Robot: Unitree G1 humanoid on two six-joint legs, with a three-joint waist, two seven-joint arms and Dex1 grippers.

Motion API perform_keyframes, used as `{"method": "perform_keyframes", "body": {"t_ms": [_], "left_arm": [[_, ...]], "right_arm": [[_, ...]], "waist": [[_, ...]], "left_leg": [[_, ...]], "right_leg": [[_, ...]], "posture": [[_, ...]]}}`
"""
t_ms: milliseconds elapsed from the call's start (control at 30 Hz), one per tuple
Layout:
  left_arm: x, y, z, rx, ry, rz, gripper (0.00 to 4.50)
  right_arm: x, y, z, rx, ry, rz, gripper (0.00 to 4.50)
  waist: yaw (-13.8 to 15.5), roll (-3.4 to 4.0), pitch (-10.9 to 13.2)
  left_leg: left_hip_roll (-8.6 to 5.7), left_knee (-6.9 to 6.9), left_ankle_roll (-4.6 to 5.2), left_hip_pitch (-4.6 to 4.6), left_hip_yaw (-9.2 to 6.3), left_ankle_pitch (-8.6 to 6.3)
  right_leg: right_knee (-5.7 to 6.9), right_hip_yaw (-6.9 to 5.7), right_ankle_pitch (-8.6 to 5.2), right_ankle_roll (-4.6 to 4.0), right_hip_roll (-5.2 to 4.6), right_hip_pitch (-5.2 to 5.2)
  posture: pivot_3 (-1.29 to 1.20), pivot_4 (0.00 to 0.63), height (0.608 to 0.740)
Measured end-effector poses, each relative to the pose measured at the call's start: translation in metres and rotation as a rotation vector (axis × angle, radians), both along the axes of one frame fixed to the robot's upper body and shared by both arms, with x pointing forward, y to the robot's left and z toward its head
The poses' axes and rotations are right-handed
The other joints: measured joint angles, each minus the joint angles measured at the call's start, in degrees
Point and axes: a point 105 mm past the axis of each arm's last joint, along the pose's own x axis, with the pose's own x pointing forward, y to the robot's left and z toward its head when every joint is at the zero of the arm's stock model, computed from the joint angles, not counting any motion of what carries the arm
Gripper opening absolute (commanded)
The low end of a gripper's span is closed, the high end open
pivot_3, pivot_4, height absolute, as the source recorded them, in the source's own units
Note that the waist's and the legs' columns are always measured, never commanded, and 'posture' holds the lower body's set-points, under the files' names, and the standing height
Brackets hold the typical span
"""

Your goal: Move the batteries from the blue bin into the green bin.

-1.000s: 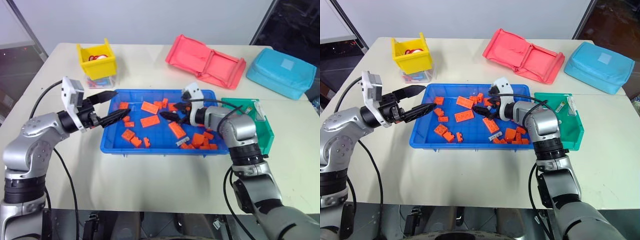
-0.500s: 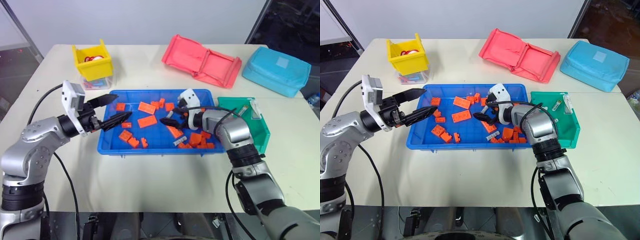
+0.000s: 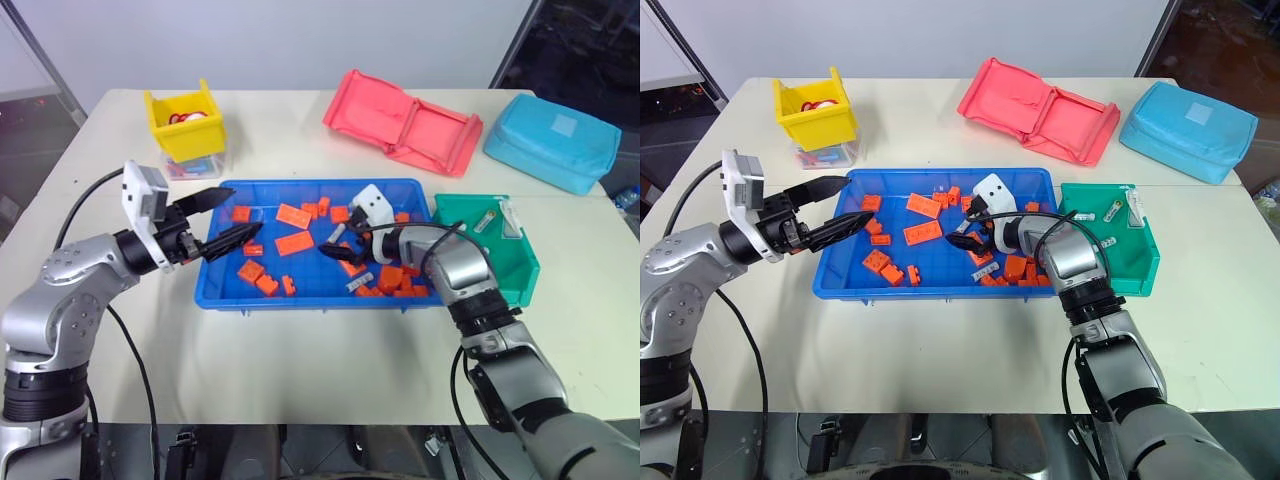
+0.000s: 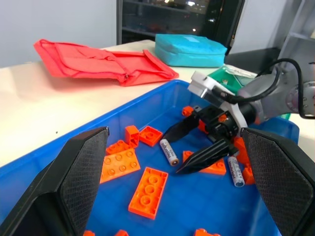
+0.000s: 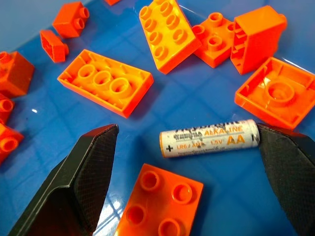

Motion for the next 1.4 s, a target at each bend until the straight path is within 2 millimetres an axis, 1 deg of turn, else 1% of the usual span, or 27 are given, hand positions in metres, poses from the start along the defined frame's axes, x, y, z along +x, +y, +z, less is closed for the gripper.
{"method": "perform_keyframes", "body": {"t_ms": [67, 100, 300, 400, 433, 500, 567, 600, 633, 700, 767, 800, 867, 900, 967, 1000, 1067, 1167, 1267, 1400], "left_arm": [[0.000, 0.000, -0.001, 0.000, 0.004, 0.002, 4.50], [0.000, 0.001, -0.003, 0.000, 0.008, 0.004, 4.50], [-0.001, 0.001, -0.004, 0.000, 0.015, 0.007, 4.50], [-0.001, 0.000, -0.005, -0.006, 0.016, -0.003, 4.50], [-0.002, -0.004, -0.005, -0.010, 0.018, -0.018, 4.50], [-0.002, -0.011, -0.004, -0.022, 0.015, -0.047, 4.50], [-0.001, -0.019, -0.001, -0.037, 0.007, -0.077, 4.50], [-0.001, -0.021, 0.000, -0.040, 0.005, -0.086, 4.50], [-0.001, -0.026, 0.000, -0.039, 0.003, -0.107, 4.50], [-0.001, -0.033, -0.001, -0.047, 0.008, -0.137, 4.50], [0.000, -0.035, -0.001, -0.051, 0.015, -0.150, 4.50], [0.001, -0.035, -0.001, -0.052, 0.014, -0.152, 4.50], [0.001, -0.040, 0.003, -0.065, 0.011, -0.184, 4.50], [0.002, -0.042, 0.006, -0.077, 0.015, -0.206, 4.50], [0.002, -0.043, 0.008, -0.080, 0.016, -0.226, 4.50], [0.003, -0.044, 0.009, -0.078, 0.018, -0.243, 4.50], [0.005, -0.044, 0.009, -0.079, 0.027, -0.261, 4.50], [0.008, -0.046, 0.008, -0.073, 0.040, -0.290, 4.50], [0.007, -0.045, 0.003, -0.033, 0.057, -0.316, 4.50], [0.004, -0.044, -0.006, 0.040, 0.085, -0.357, 4.50]], "right_arm": [[0.000, 0.000, -0.001, -0.001, -0.002, 0.006, 2.26], [0.000, 0.001, -0.001, -0.001, 0.000, 0.009, 2.19], [-0.001, 0.001, -0.001, -0.004, 0.001, 0.016, 2.19], [0.001, 0.000, 0.004, -0.010, -0.013, 0.018, 2.19], [0.005, -0.004, 0.012, -0.017, -0.035, 0.010, 2.19], [0.014, -0.014, 0.038, -0.009, -0.103, -0.015, 2.19], [0.021, -0.030, 0.078, 0.001, -0.200, -0.047, 2.19], [0.021, -0.037, 0.094, 0.011, -0.235, -0.058, 2.19], [0.020, -0.050, 0.116, 0.020, -0.275, -0.076, 2.19], [0.015, -0.074, 0.143, 0.009, -0.326, -0.117, 2.19], [0.009, -0.100, 0.158, -0.023, -0.347, -0.165, 2.19], [0.006, -0.109, 0.160, -0.038, -0.346, -0.183, 2.19], [-0.005, -0.129, 0.158, -0.076, -0.326, -0.198, 2.19], [-0.014, -0.141, 0.153, -0.091, -0.292, -0.203, 2.19], [-0.025, -0.156, 0.146, -0.121, -0.252, -0.209, 2.19], [-0.033, -0.167, 0.141, -0.154, -0.225, -0.212, 2.19], [-0.044, -0.180, 0.134, -0.195, -0.180, -0.217, 2.19], [-0.057, -0.193, 0.125, -0.240, -0.132, -0.224, 2.19], [-0.068, -0.200, 0.113, -0.253, -0.082, -0.219, 2.19], [-0.076, -0.206, 0.095, -0.251, -0.018, -0.220, 2.19]], "waist": [[0.0, 0.00, 0.0], [0.0, 0.00, 0.0], [0.0, 0.00, 0.0], [0.0, 0.00, 0.0], [0.0, 0.03, 0.0], [0.1, 0.03, 0.0], [0.4, 0.03, 0.0], [0.4, 0.03, 0.0], [0.5, 0.03, 0.0], [0.7, 0.02, 0.0], [0.6, 0.02, 0.0], [0.6, 0.02, 0.0], [0.6, 0.01, 0.0], [0.7, 0.01, 0.0], [0.7, 0.01, 0.0], [0.7, 0.01, 0.0], [0.3, 0.02, 0.0], [0.0, 0.02, 0.0], [0.0, 0.03, 0.0], [0.2, 0.03, 0.0]], "left_leg": [[0.00, 0.00, 0.00, 0.00, 0.00, 0.00], [0.00, 0.00, 0.00, 0.00, 0.00, 0.00], [0.00, 0.00, 0.00, 0.00, 0.00, 0.00], [0.00, 0.00, 0.00, 0.00, 0.00, 0.00], [-0.02, 0.00, 0.00, -0.01, 0.01, 0.00], [-0.02, 0.01, 0.00, -0.02, 0.01, 0.00], [-0.04, 0.00, 0.00, -0.03, 0.00, 0.00], [-0.04, -0.02, 0.00, -0.04, 0.00, 0.00], [-0.04, -0.02, 0.00, -0.05, -0.01, 0.00], [-0.05, -0.07, 0.02, -0.06, -0.01, -0.01], [-0.04, -0.07, 0.04, -0.06, 0.01, -0.02], [-0.04, -0.07, 0.04, -0.07, 0.01, -0.02], [-0.03, -0.06, 0.04, -0.07, 0.02, -0.03], [-0.03, -0.05, 0.04, -0.07, 0.02, -0.02], [-0.04, -0.03, 0.04, -0.07, 0.04, -0.03], [-0.04, -0.03, 0.04, -0.07, 0.05, -0.03], [-0.02, -0.03, 0.04, -0.05, 0.07, -0.02], [0.05, -0.03, 0.05, 0.01, 0.10, -0.03], [0.08, -0.03, 0.05, 0.01, 0.08, -0.03], [0.07, 0.00, 0.04, 0.00, 0.09, -0.03]], "right_leg": [[0.00, 0.00, 0.00, 0.00, 0.00, 0.00], [0.00, 0.00, 0.00, 0.00, 0.00, 0.00], [0.00, 0.00, 0.00, 0.00, 0.00, 0.00], [0.00, 0.00, 0.00, 0.00, 0.00, 0.00], [0.00, 0.00, 0.00, 0.00, -0.03, -0.01], [0.00, 0.00, 0.00, 0.00, -0.04, -0.01], [-0.02, -0.01, 0.00, 0.00, -0.07, 0.00], [-0.04, -0.01, 0.00, 0.00, -0.07, -0.01], [-0.06, -0.02, 0.00, 0.00, -0.06, 0.00], [-0.10, -0.02, 0.00, 0.00, -0.06, 0.00], [-0.18, -0.02, 0.00, 0.00, -0.06, 0.00], [-0.19, -0.02, 0.00, 0.00, -0.05, 0.01], [-0.22, -0.02, 0.00, 0.00, -0.05, 0.03], [-0.23, -0.01, -0.01, 0.00, -0.05, 0.04], [-0.23, -0.01, -0.01, 0.00, -0.05, 0.05], [-0.23, 0.00, -0.01, 0.01, -0.05, 0.06], [-0.23, 0.01, -0.01, 0.01, -0.04, 0.06], [-0.21, 0.06, -0.01, 0.01, 0.05, 0.05], [-0.20, 0.06, -0.01, 0.01, 0.11, 0.06], [-0.21, 0.07, -0.01, 0.01, 0.09, 0.08]], "posture": [[0.00, 0.150, 0.740], [0.00, 0.150, 0.740], [0.00, 0.150, 0.740], [0.00, 0.150, 0.740], [0.00, 0.150, 0.740], [0.00, 0.150, 0.740], [0.00, 0.150, 0.740], [0.00, 0.150, 0.740], [0.00, 0.150, 0.740], [0.00, 0.150, 0.740], [0.00, 0.150, 0.740], [0.00, 0.150, 0.740], [0.00, 0.150, 0.740], [0.00, 0.150, 0.740], [0.00, 0.150, 0.740], [0.00, 0.150, 0.740], [0.00, 0.150, 0.740], [0.00, 0.150, 0.740], [0.00, 0.150, 0.740], [0.00, 0.150, 0.740]]}}
